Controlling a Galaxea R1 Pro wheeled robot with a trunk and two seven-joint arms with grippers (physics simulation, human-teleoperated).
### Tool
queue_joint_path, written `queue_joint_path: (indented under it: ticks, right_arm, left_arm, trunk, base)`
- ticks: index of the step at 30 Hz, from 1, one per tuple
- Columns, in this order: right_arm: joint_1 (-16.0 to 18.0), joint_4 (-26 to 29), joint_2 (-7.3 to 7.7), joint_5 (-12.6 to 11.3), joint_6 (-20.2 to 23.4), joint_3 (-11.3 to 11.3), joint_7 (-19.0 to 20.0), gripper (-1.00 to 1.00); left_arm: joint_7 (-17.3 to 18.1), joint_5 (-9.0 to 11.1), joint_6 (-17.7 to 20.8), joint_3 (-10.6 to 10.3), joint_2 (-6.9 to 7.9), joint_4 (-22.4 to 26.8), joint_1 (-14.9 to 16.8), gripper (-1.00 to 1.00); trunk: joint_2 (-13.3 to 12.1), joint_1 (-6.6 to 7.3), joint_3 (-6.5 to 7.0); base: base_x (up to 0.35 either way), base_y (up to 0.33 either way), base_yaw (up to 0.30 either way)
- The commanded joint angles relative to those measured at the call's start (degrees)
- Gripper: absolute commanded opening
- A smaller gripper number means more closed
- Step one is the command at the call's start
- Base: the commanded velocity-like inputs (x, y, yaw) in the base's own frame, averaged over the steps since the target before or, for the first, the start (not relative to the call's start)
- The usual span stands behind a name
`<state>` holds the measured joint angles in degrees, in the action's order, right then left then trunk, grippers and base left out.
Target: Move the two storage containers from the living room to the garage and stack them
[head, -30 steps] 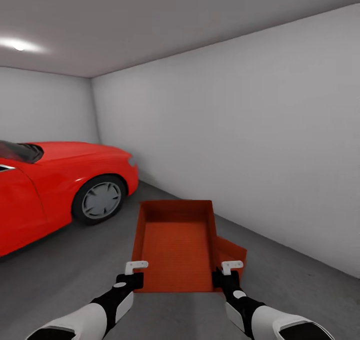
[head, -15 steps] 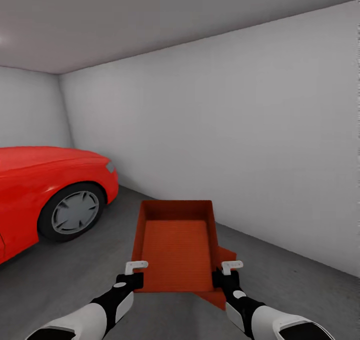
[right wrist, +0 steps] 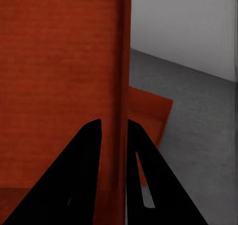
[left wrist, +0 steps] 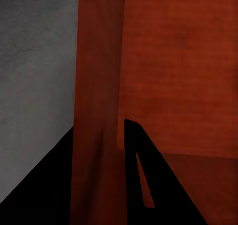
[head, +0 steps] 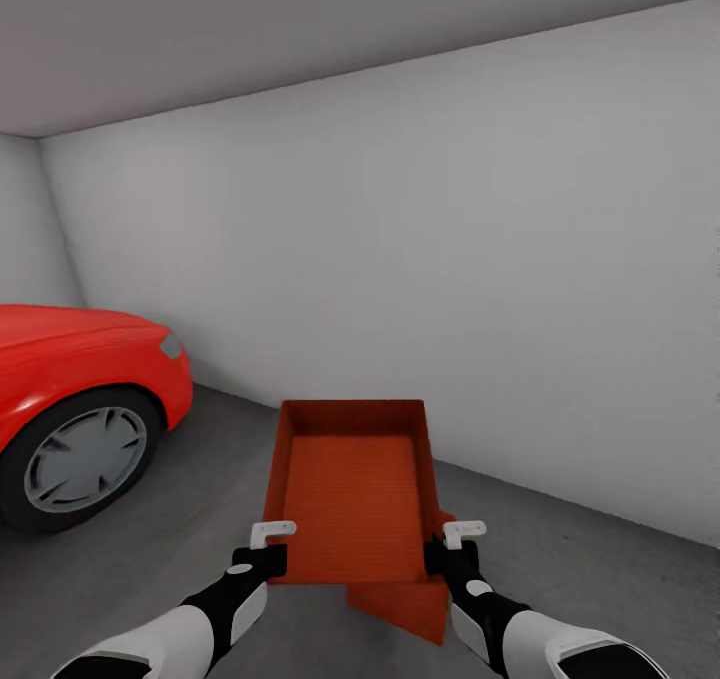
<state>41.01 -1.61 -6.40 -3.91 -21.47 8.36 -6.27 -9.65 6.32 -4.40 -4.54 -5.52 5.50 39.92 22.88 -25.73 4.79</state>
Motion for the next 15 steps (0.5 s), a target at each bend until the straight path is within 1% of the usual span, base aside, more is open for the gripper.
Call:
queue_joint_path:
  ticks: [1,15]
  right_arm:
    - [0.04,-0.23,0.07,-2.15,-0.50,0.95,-0.32,-1.00]
    - [0.04,-0.23,0.07,-2.15,-0.54,0.95,-0.32,-1.00]
  left_arm:
    - [-1.08,0.19,-0.24,3.13,0.04,0.04,0.07,-1.00]
    - [-1.08,0.19,-0.17,3.13,0.06,0.04,0.07,-1.00]
  trunk:
    - [0.04,-0.05,-0.02]
    - [0.04,-0.05,-0.02]
  base:
    - [0.322,0.144,-0.250]
    - [0.322,0.146,-0.250]
